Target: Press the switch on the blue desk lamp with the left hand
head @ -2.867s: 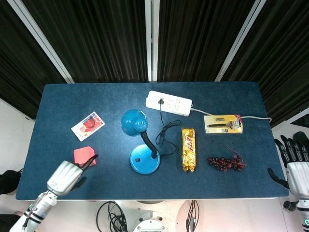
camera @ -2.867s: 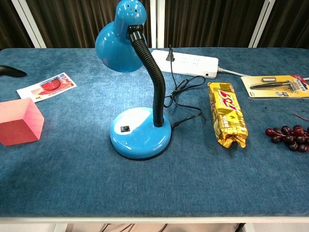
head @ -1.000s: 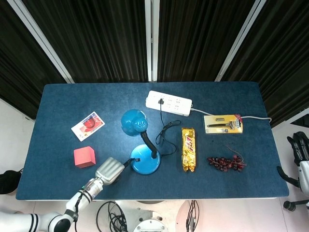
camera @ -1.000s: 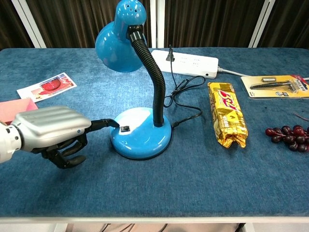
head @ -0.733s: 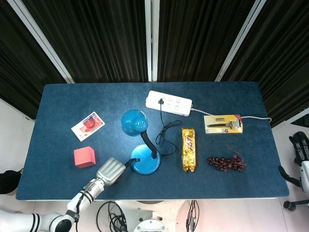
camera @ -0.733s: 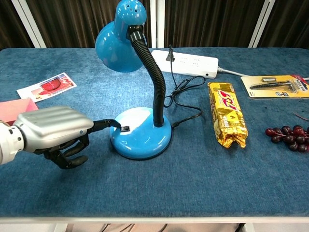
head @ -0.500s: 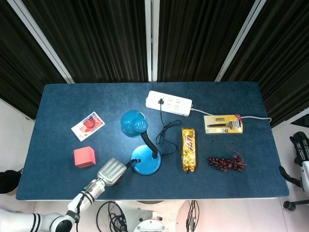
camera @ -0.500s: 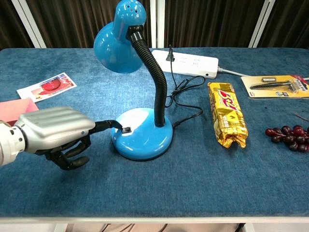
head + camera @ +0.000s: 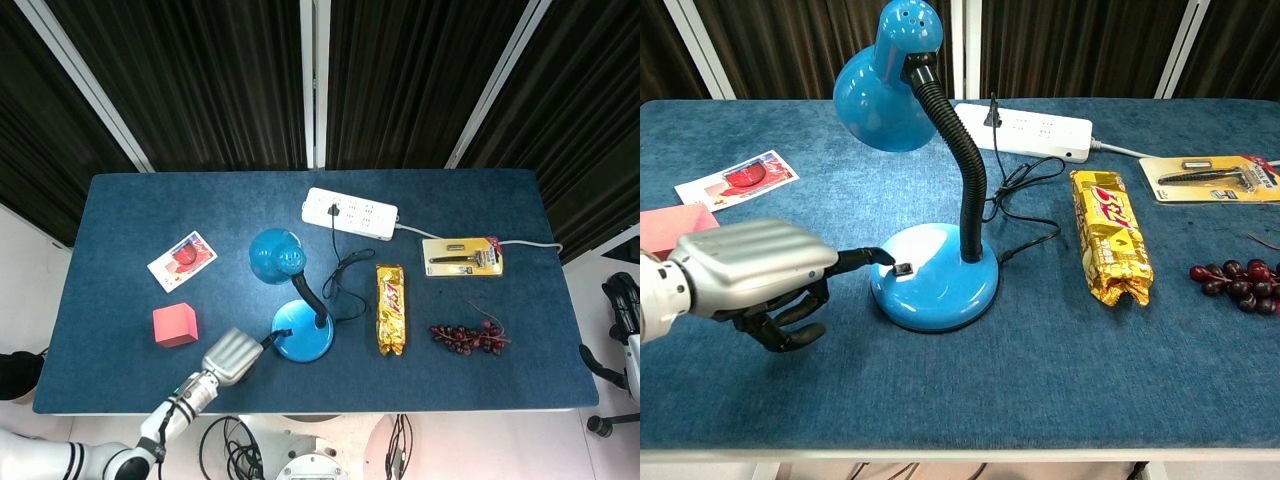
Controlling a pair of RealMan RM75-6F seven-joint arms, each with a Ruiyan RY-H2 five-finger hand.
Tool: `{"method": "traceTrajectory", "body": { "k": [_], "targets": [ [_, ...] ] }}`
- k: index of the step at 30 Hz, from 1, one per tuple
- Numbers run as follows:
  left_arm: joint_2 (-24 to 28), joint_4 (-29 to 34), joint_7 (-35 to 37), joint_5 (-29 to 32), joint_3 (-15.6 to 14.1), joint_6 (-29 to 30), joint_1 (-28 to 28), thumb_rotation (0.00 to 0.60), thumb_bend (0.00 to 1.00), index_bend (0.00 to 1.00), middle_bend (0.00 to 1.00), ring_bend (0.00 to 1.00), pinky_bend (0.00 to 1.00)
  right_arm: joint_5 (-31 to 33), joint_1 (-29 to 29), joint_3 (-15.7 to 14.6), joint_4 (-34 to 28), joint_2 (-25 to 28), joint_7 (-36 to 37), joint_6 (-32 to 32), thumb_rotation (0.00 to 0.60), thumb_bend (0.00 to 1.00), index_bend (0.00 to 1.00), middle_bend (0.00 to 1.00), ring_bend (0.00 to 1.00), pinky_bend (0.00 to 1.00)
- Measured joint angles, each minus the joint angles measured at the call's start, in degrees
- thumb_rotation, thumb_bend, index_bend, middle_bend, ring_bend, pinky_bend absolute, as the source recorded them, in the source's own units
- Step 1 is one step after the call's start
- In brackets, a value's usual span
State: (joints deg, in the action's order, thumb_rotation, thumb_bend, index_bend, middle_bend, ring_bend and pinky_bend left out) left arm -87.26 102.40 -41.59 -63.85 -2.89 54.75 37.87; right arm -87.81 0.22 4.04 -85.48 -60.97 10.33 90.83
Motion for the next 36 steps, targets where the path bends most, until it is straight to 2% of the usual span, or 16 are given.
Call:
{"method": "traceTrajectory", "body": {
  "k": [36],
  "targets": [
    [-1.4,-1.0,-0.6,1.9,-1.1,0.1,2.1,0.600,0.44,0.00,0.78,0.73,0.80,0.7,-0.4,0.1,0.9,-0.2,1.0,-0.3,0.600,0.20,0.00,0.00,0.00,0.00]
  ]
}}
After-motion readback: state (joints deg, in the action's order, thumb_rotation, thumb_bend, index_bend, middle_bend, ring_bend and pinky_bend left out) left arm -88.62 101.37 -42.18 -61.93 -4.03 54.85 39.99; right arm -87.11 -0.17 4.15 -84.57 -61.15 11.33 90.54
